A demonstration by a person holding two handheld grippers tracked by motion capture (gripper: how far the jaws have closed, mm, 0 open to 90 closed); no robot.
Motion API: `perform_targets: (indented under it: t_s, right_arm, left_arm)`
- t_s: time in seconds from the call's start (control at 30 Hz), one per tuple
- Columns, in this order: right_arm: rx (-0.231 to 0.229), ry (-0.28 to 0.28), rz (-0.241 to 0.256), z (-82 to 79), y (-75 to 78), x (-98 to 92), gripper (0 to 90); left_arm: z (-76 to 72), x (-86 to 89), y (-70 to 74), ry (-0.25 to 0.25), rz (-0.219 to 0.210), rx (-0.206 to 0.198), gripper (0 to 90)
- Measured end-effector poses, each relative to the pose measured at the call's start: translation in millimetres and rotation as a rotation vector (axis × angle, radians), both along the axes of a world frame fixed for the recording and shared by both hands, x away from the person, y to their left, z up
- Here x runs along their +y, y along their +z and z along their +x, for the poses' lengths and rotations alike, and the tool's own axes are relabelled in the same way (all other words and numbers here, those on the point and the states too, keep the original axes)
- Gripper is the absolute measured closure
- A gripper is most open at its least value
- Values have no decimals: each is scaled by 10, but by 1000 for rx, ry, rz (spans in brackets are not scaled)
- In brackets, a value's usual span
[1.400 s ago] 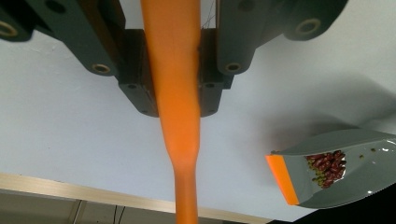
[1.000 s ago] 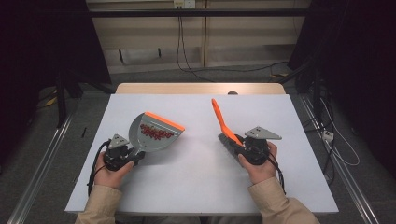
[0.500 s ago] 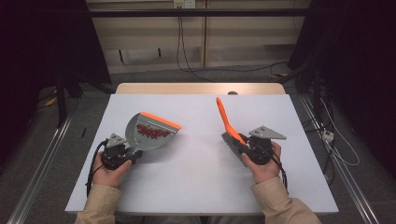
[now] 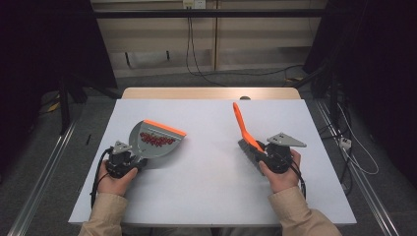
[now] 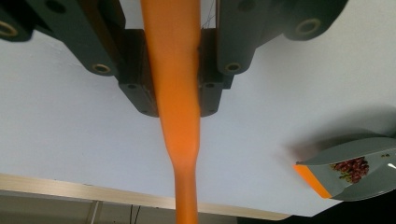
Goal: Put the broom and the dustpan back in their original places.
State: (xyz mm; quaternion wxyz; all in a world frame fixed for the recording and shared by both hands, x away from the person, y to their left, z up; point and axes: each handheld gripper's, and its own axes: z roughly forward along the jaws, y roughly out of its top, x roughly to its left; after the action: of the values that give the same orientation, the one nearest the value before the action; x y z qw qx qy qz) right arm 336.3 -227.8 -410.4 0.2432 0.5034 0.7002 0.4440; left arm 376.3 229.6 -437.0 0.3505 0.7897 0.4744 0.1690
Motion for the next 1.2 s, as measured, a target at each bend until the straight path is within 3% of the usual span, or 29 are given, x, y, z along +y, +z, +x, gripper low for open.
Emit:
perform_targets:
  t_s: [0.3,1.2]
  right_arm:
    - [-2,-3,-4,-4,-2,-24,712]
    - [-12,-11,-6,-7,5,-24,711]
  left_arm:
    - [40,25,-27,48,9,3,634]
    - [133,16,-62,115,8,18,633]
